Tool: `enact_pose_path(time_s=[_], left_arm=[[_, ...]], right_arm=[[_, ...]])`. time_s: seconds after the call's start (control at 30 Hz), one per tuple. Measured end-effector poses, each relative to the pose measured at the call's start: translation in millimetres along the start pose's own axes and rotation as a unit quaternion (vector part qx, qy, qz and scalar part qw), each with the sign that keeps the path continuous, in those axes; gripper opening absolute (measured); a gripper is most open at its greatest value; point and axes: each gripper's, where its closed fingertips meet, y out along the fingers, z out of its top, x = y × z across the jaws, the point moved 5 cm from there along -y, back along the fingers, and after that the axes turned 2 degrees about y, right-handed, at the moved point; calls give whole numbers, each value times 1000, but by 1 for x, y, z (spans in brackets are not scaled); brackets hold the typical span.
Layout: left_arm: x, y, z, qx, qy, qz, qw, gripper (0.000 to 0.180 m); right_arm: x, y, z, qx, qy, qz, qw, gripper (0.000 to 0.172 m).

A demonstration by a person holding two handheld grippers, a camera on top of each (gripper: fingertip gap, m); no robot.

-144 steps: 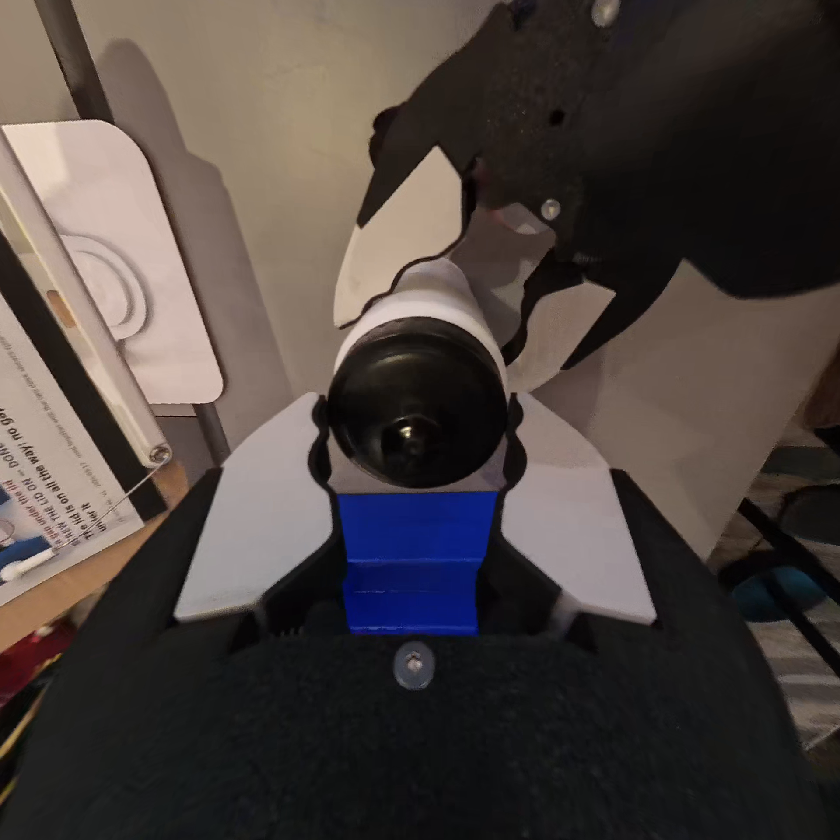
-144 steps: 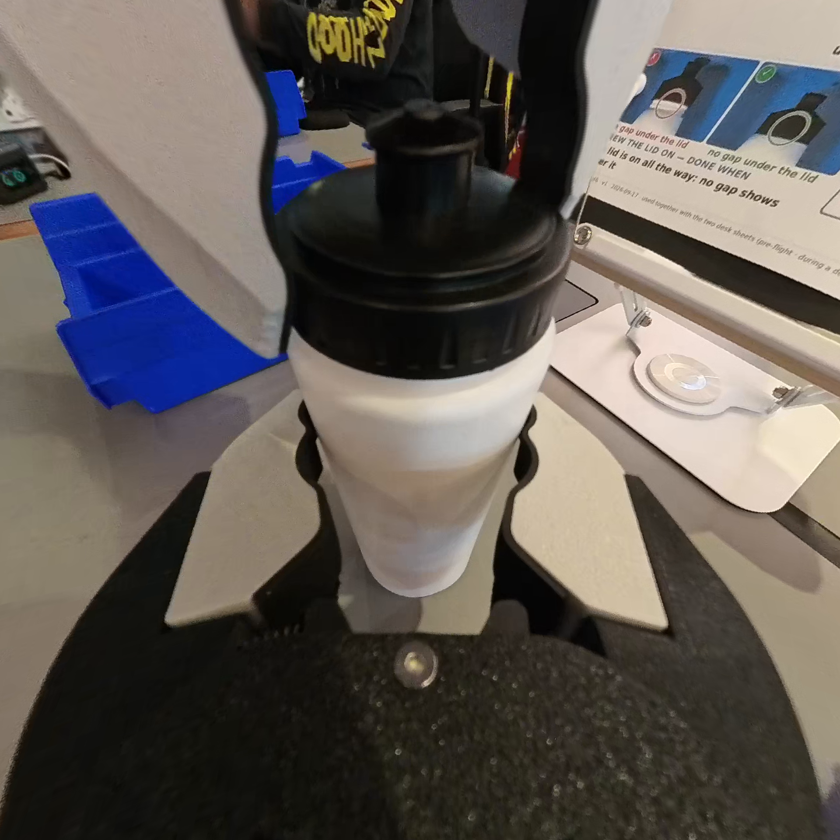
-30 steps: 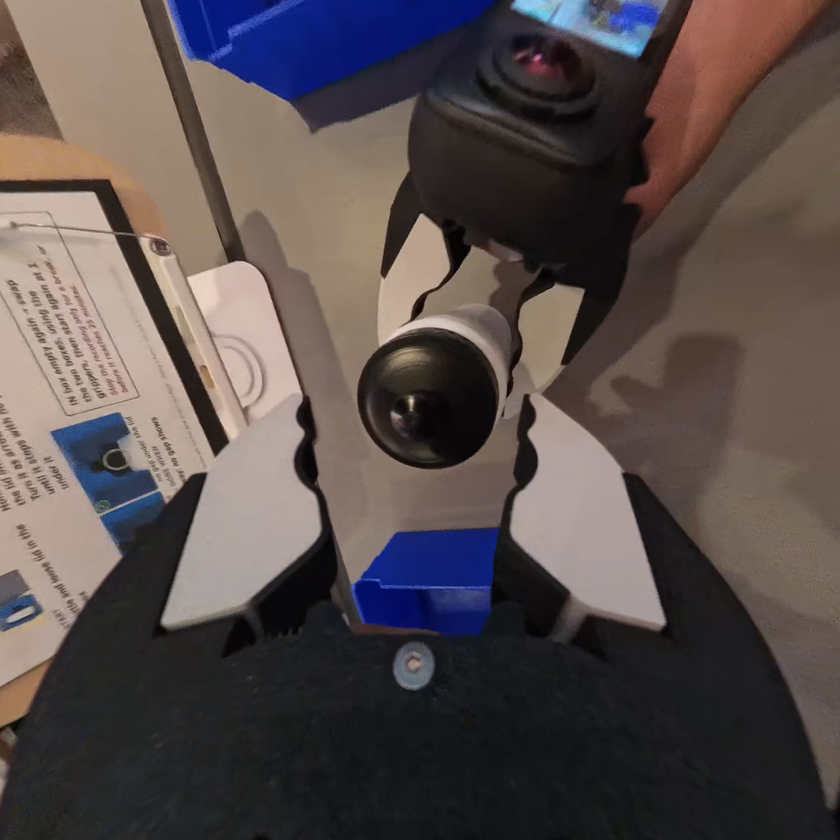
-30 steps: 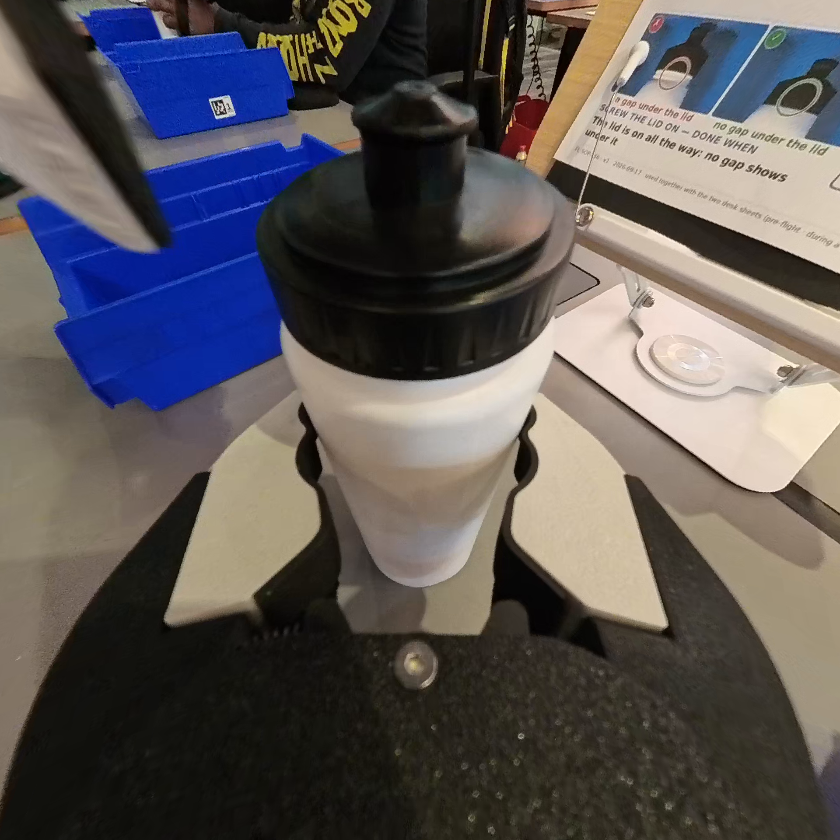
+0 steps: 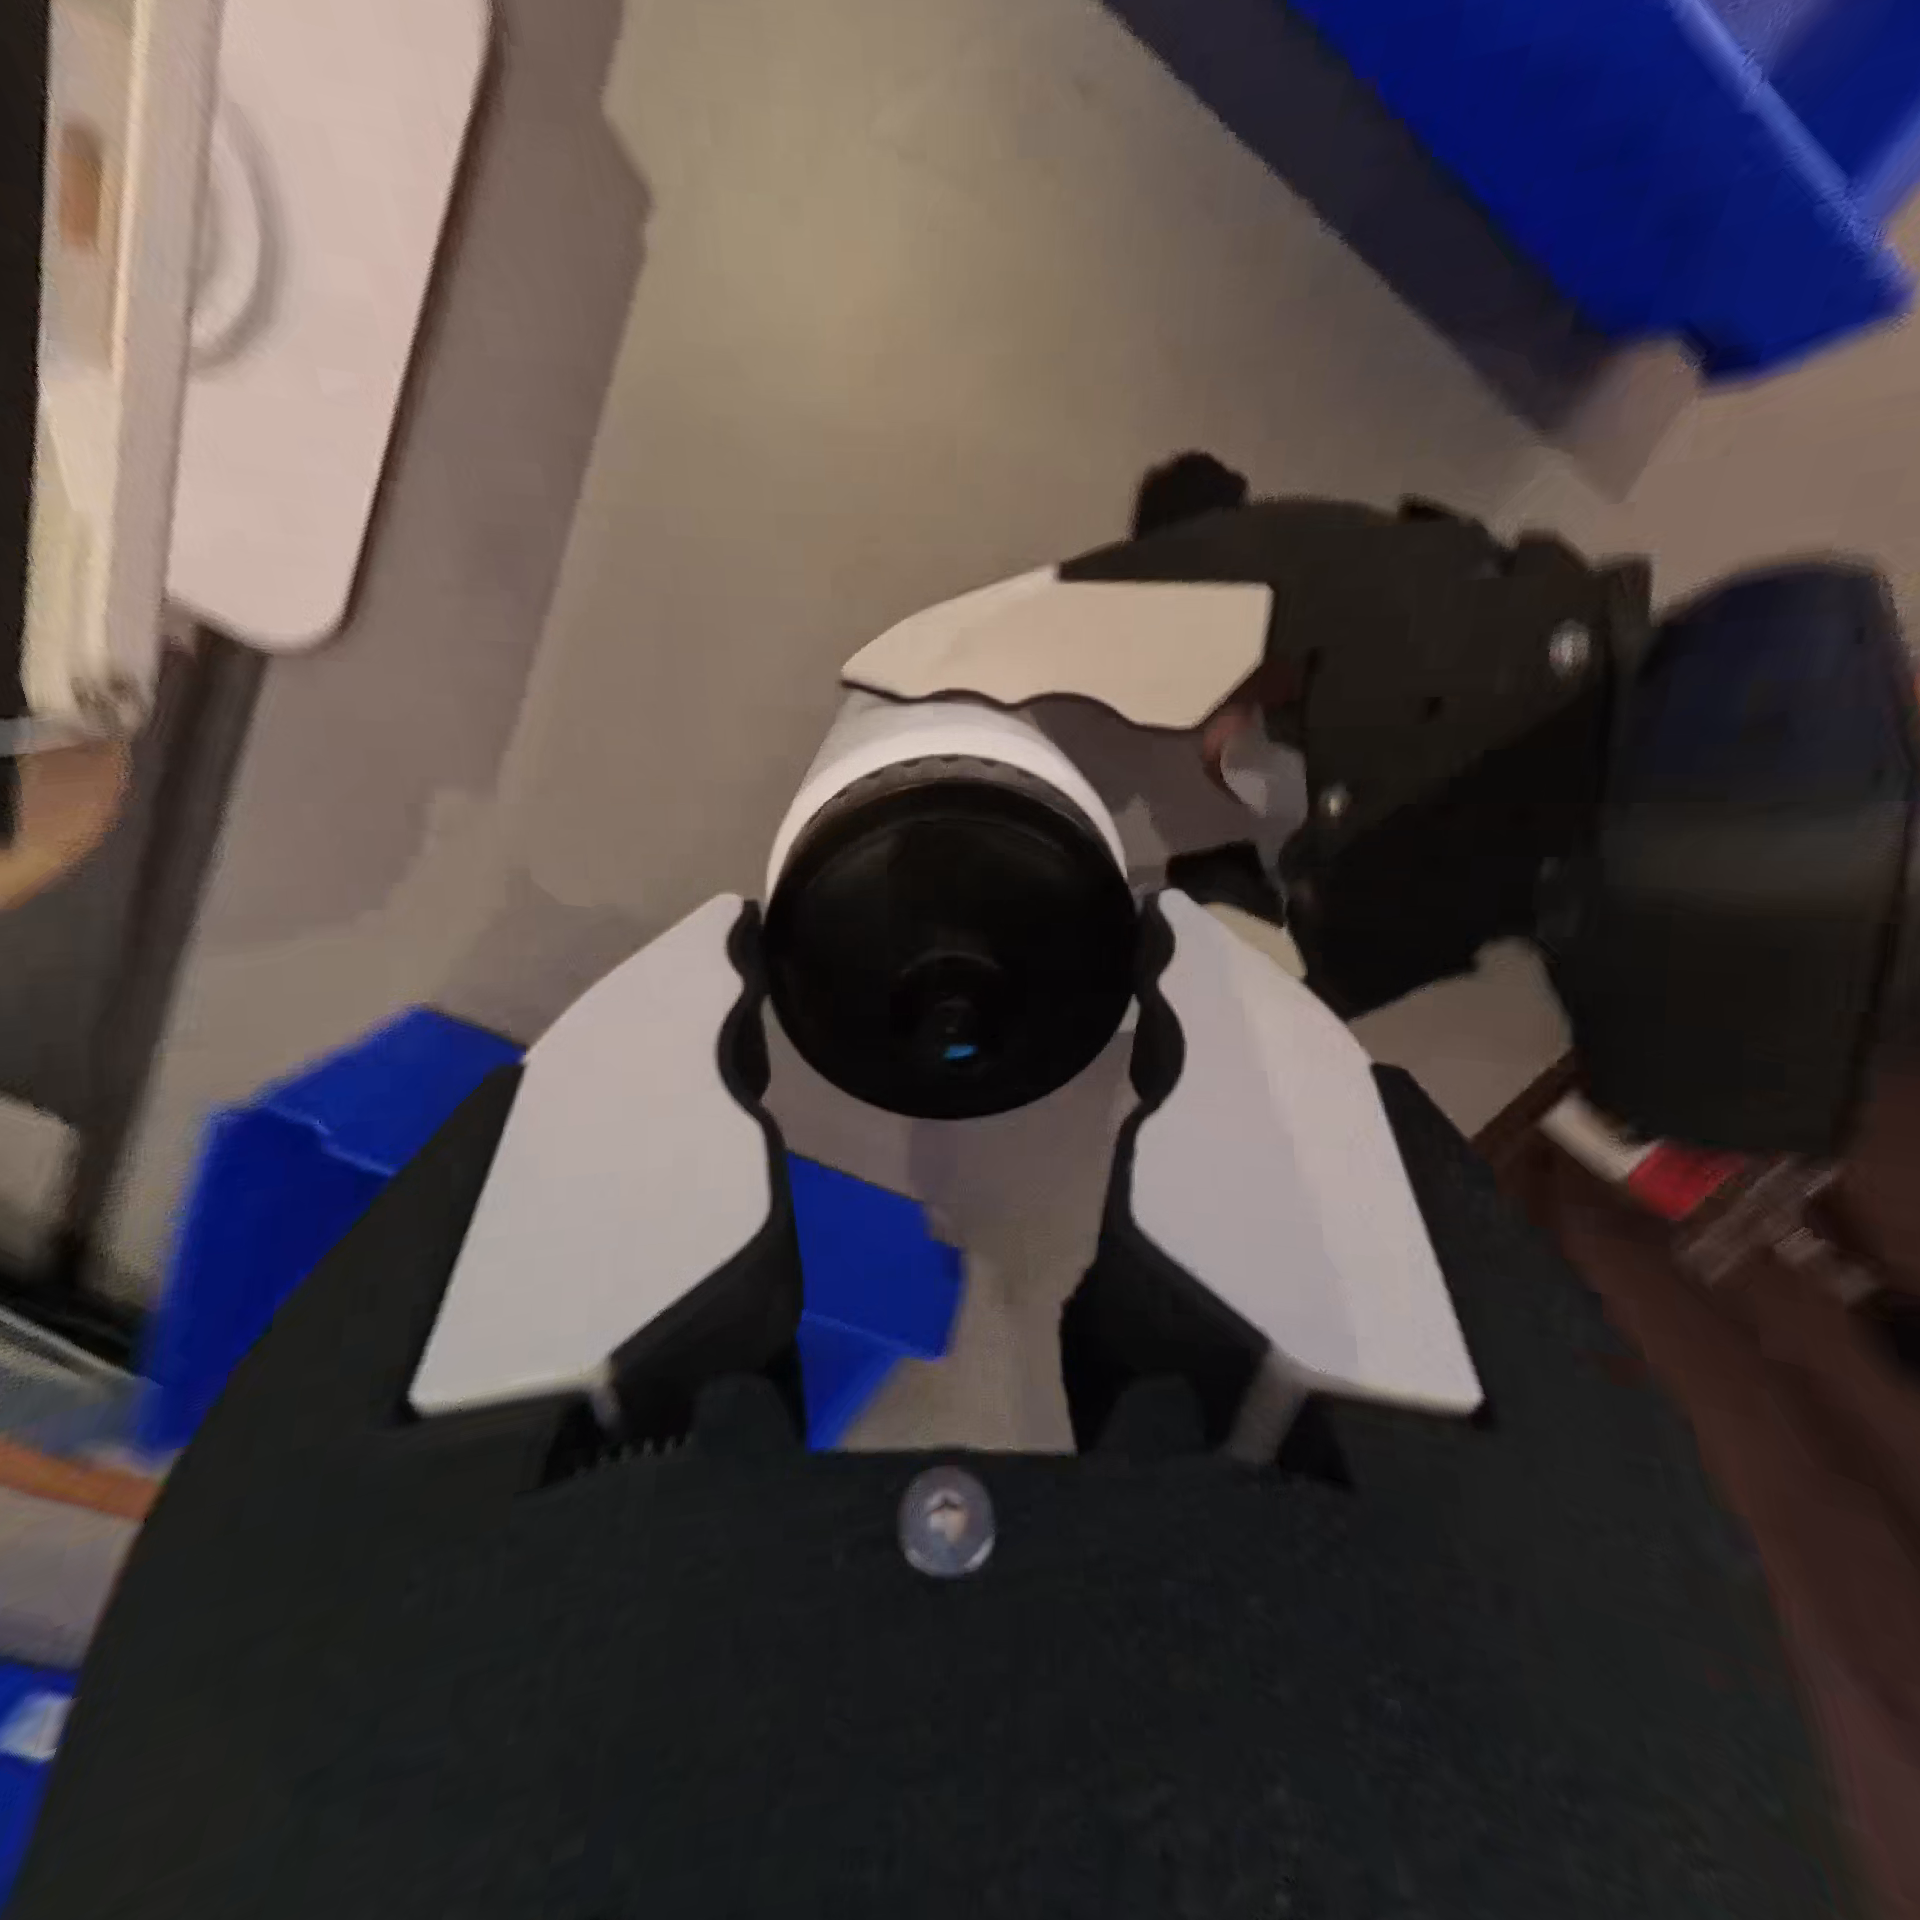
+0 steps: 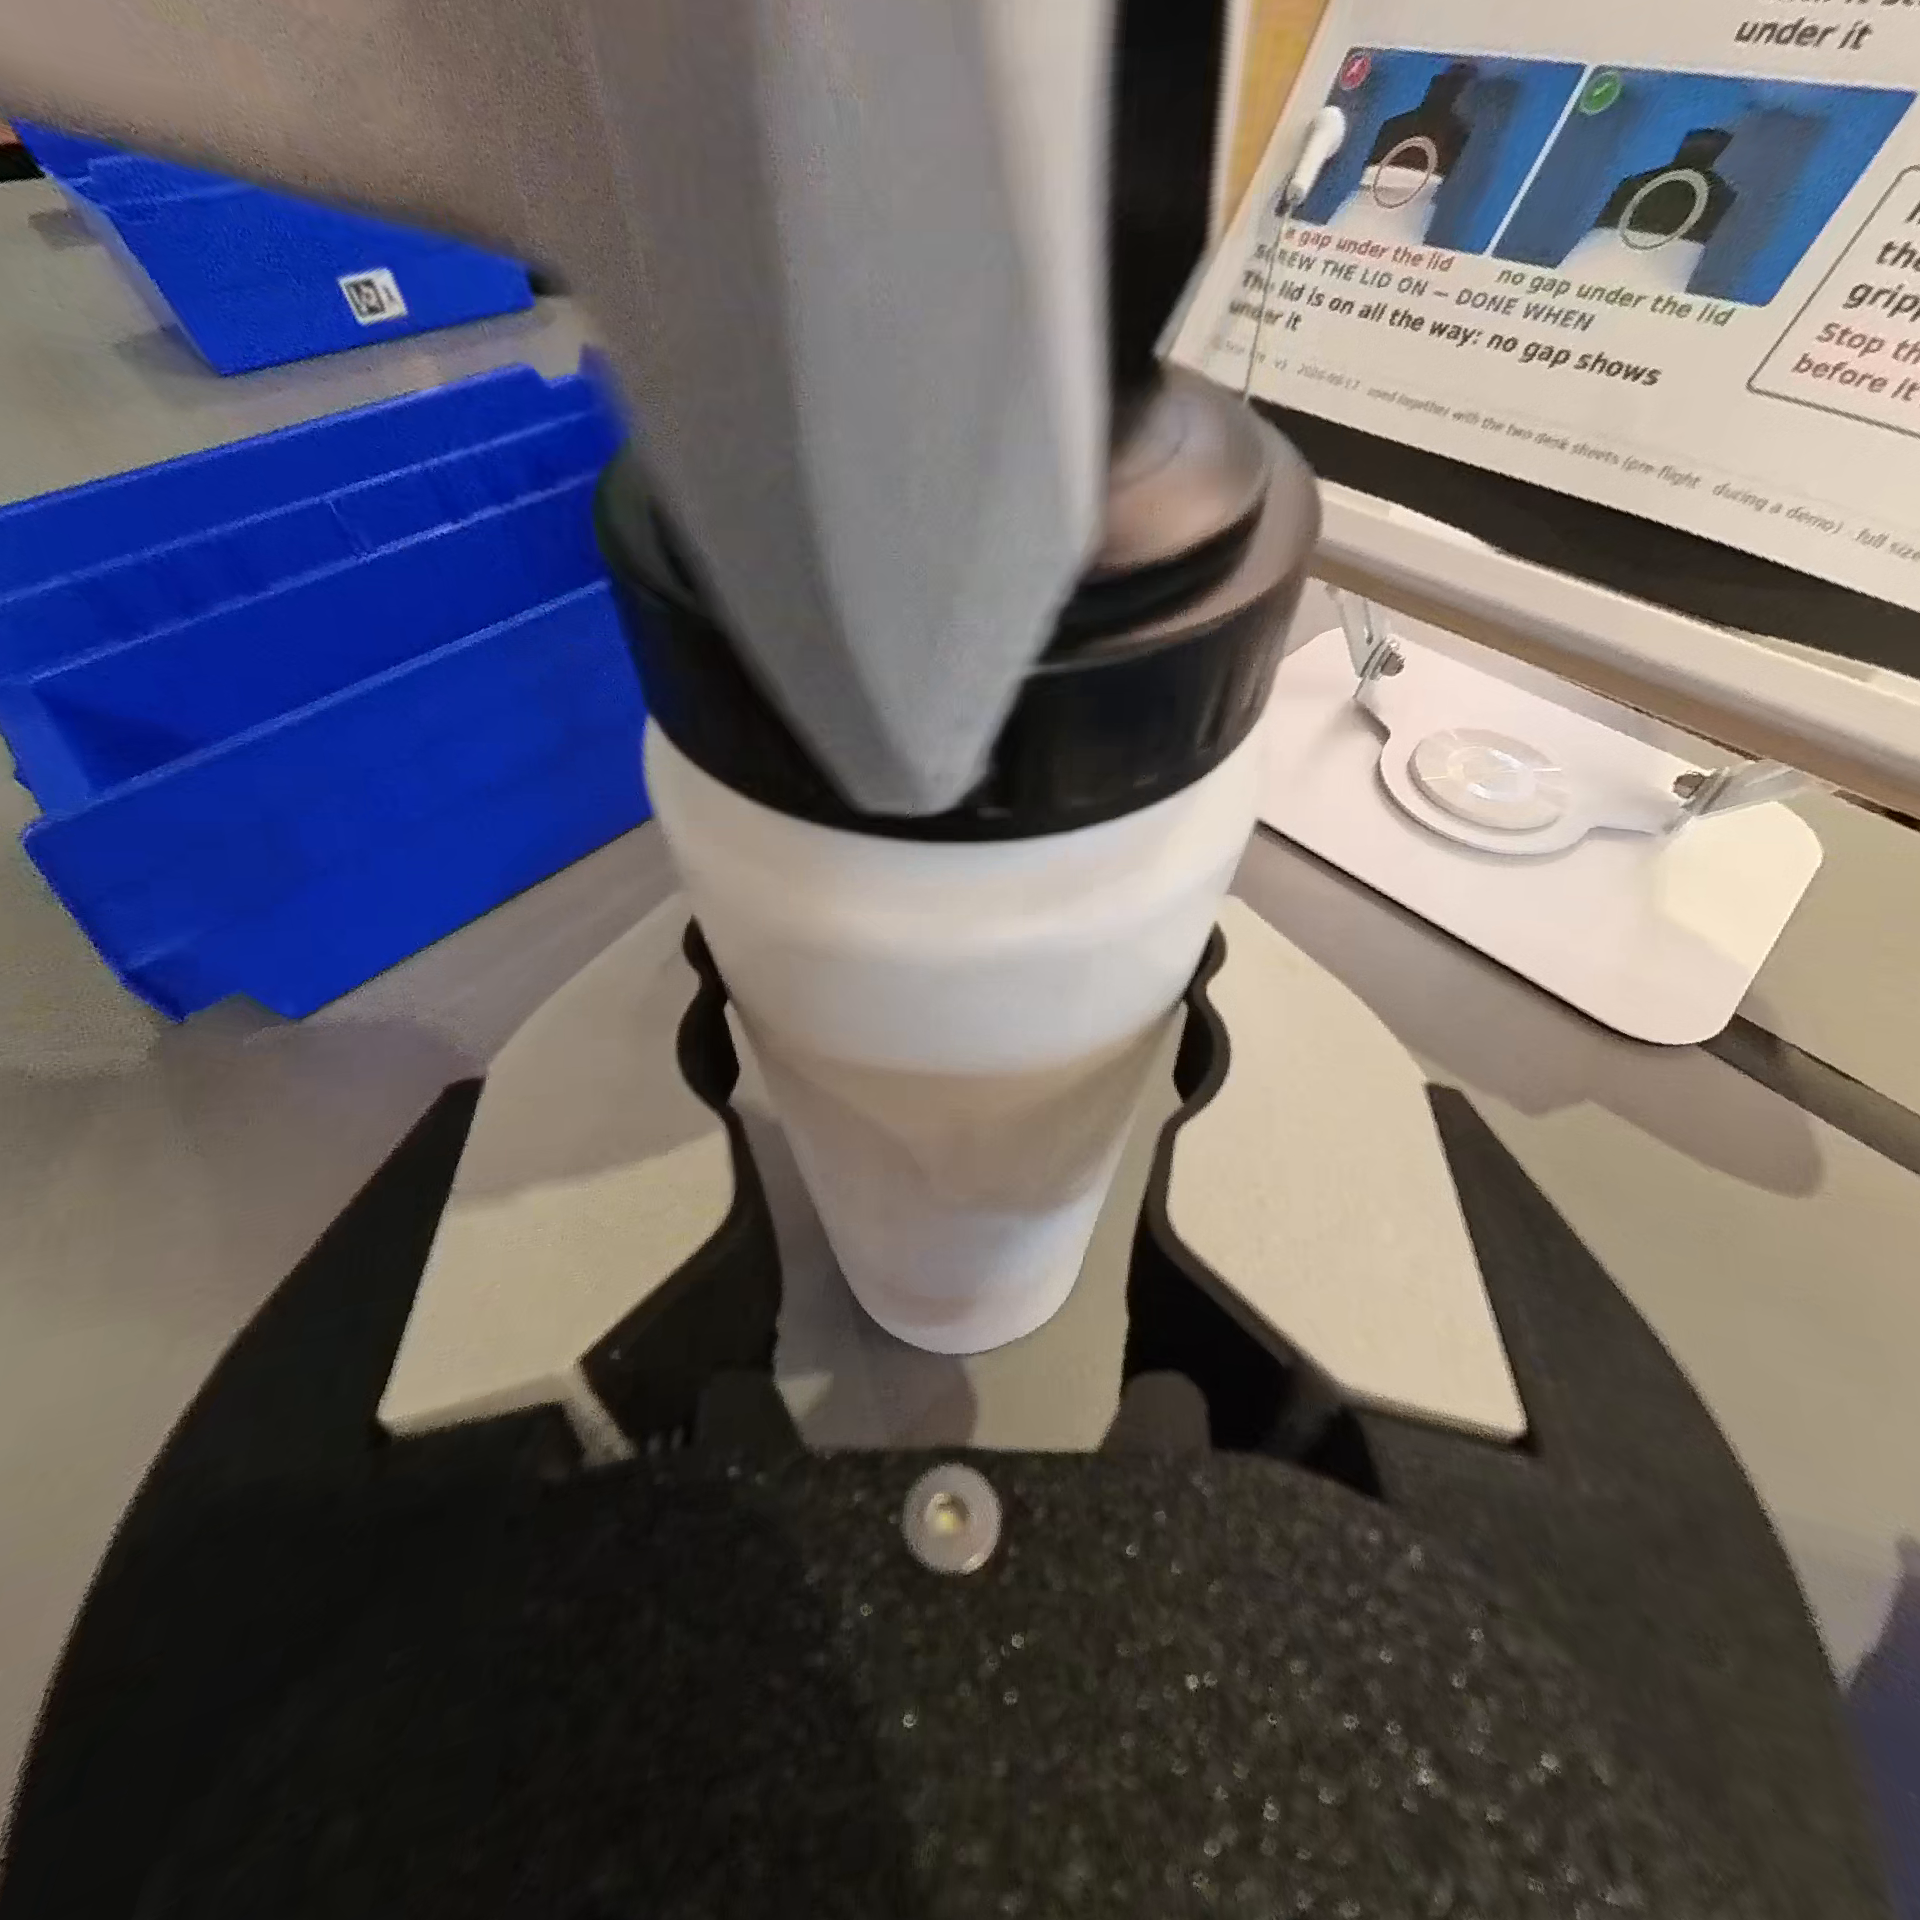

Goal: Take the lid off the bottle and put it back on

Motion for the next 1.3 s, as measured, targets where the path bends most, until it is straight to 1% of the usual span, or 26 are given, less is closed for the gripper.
enact_pose_path(time_s=[0.07, 0.13, 0.2, 0.27, 0.33, 0.37, 0.43, 0.47, 0.53, 0.57, 0.63, 0.7, 0.9, 1.0, 1.07, 1.13, 1.2, 1.3], left_arm=[[0, 0, 1, 2, -117, 6, 993, 68], [0, 0, 1, 9, -191, 17, 981, 68], [1, 0, 2, 10, -220, 21, 975, 68], [2, -1, 0, 8, -225, 18, 974, 68], [1, 0, -3, -5, -178, 19, 984, 72], [0, -2, -4, -10, -137, 27, 990, 86], [-1, -7, -6, -17, -6, 43, 999, 98], [0, -10, -7, -19, 65, 53, 996, 103], [11, -13, -12, -35, 198, 32, 979, 101], [17, -13, -13, -35, 247, 13, 968, 101], [22, -15, -5, -4, 311, -1, 951, 100], [20, -15, -1, 3, 354, -10, 935, 93], [0, 1, -12, -47, 446, -37, 893, 87], [-2, 3, -12, -49, 498, -34, 865, 84], [-2, 3, -8, -42, 513, -42, 856, 71], [-3, 3, -6, -48, 508, -50, 859, 71], [-4, 3, -5, -49, 493, -49, 867, 71], [-5, 3, -4, -49, 437, -40, 897, 71]], right_arm=[[-1, 0, 0, 2, 0, -6, 1000, 85], [0, -1, 0, 4, 3, -10, 1000, 84], [1, -2, -1, 4, 4, -5, 1000, 85], [0, -2, -1, 3, -4, 1, 1000, 85], [0, -3, -1, -1, -8, 8, 1000, 85], [0, -3, -1, -2, -9, 11, 1000, 85], [0, -2, -1, -3, -11, 21, 1000, 85], [0, -2, 0, -2, -13, 28, 1000, 85], [0, -2, 0, -1, -19, 45, 999, 85], [-1, -1, 0, 0, -22, 58, 998, 85], [-3, 0, -1, 12, -31, 87, 996, 85], [-1, 1, 0, 16, -30, 99, 994, 85], [2, 3, 0, 11, -36, 116, 993, 84], [3, 3, 1, 9, -32, 112, 993, 84], [1, 3, 0, 12, -37, 105, 994, 84], [1, 3, 0, 7, -34, 94, 995, 84], [1, 3, 1, 3, -31, 85, 996, 84], [3, 4, 1, 7, -18, 70, 997, 84]])
